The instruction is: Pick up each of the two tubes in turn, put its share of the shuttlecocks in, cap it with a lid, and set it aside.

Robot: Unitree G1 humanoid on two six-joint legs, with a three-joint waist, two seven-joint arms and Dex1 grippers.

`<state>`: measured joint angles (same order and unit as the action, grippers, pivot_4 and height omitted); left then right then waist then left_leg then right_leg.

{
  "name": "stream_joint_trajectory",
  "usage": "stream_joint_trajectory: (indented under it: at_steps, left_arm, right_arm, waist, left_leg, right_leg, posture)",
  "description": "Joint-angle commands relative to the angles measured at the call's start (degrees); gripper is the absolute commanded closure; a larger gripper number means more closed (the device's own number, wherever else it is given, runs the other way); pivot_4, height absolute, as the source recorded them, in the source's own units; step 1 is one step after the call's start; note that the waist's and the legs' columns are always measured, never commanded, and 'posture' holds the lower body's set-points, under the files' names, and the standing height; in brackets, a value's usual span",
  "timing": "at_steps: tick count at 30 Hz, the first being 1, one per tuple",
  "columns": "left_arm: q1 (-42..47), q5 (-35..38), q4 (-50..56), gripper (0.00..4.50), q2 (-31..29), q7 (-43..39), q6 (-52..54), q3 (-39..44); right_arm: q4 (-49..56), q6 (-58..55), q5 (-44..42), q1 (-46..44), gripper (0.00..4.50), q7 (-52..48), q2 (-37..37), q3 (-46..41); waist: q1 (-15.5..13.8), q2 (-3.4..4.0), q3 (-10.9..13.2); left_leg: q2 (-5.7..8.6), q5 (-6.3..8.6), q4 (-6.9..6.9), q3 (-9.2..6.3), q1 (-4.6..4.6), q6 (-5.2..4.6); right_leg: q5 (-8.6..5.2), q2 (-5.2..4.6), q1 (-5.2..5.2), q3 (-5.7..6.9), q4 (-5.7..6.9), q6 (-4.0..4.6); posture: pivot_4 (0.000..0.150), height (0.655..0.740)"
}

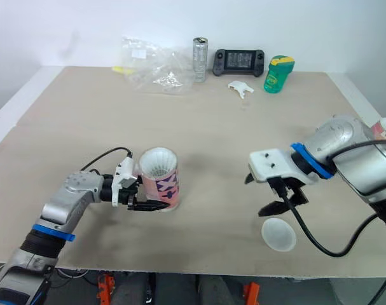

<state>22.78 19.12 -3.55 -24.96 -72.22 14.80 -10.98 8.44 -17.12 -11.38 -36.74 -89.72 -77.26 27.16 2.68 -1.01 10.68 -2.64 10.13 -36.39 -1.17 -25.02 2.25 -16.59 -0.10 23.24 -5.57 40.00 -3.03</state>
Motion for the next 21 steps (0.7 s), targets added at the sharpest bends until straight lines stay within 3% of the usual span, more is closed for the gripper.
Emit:
stream_joint_trajectory:
  at_steps: [1, 12, 15, 17, 18, 21]
  left_arm:
    - [-0.1, -0.5, -2.4, 1.33, 1.3, 0.6, -1.6, -1.0]
    - [0.7, -2.7, -7.9, 1.33, 0.2, 0.3, -5.8, -1.6]
    - [0.9, -3.1, -8.4, 1.33, -0.3, 0.0, -6.3, -1.9]
    - [1.2, -3.0, -8.6, 1.33, -0.5, -0.2, -6.2, -1.9]
    - [1.4, -3.0, -8.8, 1.33, -0.6, -0.3, -6.1, -1.9]
    - [1.8, -3.1, -9.3, 1.33, -0.7, -0.6, -6.1, -2.0]
  right_arm:
    - [-1.8, 1.7, 4.6, 3.0, 0.08, 0.8, 0.1, -1.7]
    - [-8.4, 3.4, 11.0, 5.5, 0.08, 1.0, 5.9, -3.3]
    - [-7.8, 3.4, 10.8, 5.8, 0.9, -0.5, 6.4, -3.9]
    - [-7.3, 3.5, 10.9, 5.9, 1.83, -1.3, 6.2, -4.5]
    - [-7.1, 3.5, 10.9, 6.0, 2.57, -1.6, 6.1, -4.7]
    - [-6.5, 2.8, 10.7, 6.2, 3.75, -1.9, 6.3, -5.2]
  waist:
    - [-0.1, 0.1, 0.0]
    - [0.0, 0.13, -0.1]
    - [0.0, 0.04, -0.1]
    - [0.0, 0.04, -0.1]
    - [0.0, 0.04, -0.1]
    - [0.0, 0.04, -0.1]
  left_leg:
    - [0.01, -0.02, -0.04, 0.01, -0.04, 0.02]
    - [0.07, -0.26, -0.21, 0.29, 0.28, 0.3]
    - [0.03, -0.26, -0.21, 0.38, 0.45, 0.3]
    - [0.03, -0.26, -0.2, 0.42, 0.47, 0.3]
    - [0.03, -0.26, -0.18, 0.43, 0.46, 0.3]
    - [0.03, -0.26, -0.13, 0.45, 0.46, 0.3]
  right_leg:
    - [0.04, -0.01, 0.02, -0.03, 0.01, -0.04]
    - [0.34, -0.09, -0.19, -0.34, -0.01, -0.08]
    - [0.35, -0.08, -0.31, -0.39, -0.01, -0.04]
    - [0.36, -0.08, -0.32, -0.42, -0.01, -0.04]
    - [0.35, -0.08, -0.31, -0.43, -0.01, -0.02]
    - [0.34, -0.08, -0.3, -0.45, -0.01, -0.08]
  posture:
    - [0.15, 0.7213]
    - [0.15, 0.7213]
    - [0.15, 0.7213]
    - [0.15, 0.7213]
    - [0.15, 0.7213]
    - [0.15, 0.7213]
